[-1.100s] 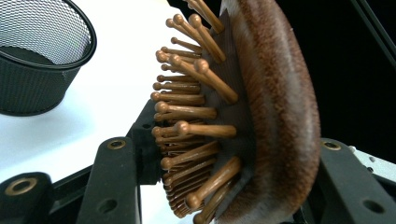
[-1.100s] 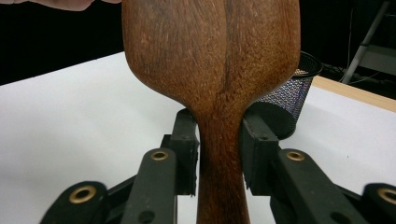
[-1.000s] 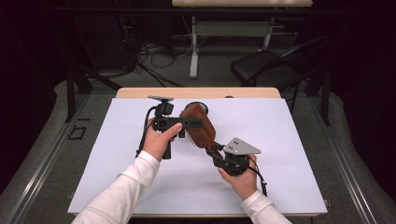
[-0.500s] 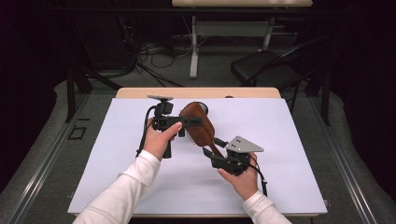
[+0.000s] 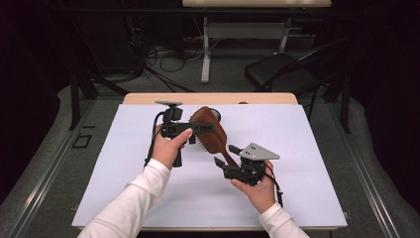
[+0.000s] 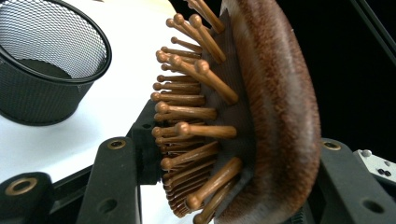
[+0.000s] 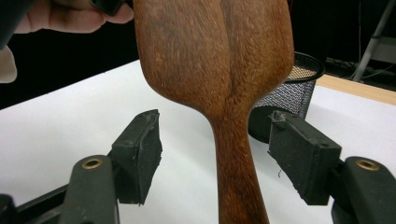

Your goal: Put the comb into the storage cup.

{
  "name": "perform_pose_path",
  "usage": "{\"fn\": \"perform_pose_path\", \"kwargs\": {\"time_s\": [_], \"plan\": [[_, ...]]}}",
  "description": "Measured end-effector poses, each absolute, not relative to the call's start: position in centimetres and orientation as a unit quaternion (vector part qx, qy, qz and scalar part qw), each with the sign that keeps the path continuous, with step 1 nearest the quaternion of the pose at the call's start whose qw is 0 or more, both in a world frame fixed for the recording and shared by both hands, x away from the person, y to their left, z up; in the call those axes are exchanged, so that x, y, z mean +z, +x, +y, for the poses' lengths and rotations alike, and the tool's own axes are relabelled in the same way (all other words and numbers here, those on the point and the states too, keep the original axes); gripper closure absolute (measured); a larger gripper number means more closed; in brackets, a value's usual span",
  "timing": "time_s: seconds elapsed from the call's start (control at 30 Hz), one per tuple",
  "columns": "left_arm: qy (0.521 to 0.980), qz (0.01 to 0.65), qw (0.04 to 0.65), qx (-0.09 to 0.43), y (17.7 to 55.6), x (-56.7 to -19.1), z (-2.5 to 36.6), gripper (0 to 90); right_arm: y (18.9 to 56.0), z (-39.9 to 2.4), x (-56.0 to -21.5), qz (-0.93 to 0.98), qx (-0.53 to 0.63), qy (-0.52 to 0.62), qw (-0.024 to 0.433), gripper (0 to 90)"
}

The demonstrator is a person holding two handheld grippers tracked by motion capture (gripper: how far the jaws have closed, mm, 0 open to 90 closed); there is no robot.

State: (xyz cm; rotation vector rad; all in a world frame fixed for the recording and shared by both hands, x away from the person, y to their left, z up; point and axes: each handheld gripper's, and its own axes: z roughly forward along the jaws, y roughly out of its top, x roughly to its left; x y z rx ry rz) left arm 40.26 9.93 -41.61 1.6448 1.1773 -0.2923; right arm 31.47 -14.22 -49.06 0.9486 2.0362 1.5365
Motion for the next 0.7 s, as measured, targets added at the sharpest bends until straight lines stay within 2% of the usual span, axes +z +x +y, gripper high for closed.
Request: {"fn": "perform_pose_path", "kwargs": {"time_s": [0.17,0.43,0.57,0.7], "plan": [[0.684,0.493,0.525,-0.117,40.4,-41.5,10.1,48.9,31.6,-14.5,-48.7,0.730,0.560,0.338,0.200,33.6],[0.680,0.498,0.527,-0.109,40.6,-41.1,10.5,48.9,31.8,-15.0,-48.2,0.734,0.546,0.344,0.212,33.6],[0.675,0.503,0.531,-0.103,40.6,-40.9,10.7,48.9,31.9,-15.4,-48.0,0.733,0.546,0.352,0.201,33.7],[0.675,0.503,0.530,-0.099,40.8,-40.8,10.8,48.9,31.8,-15.9,-47.7,0.730,0.547,0.350,0.215,31.8]]}}
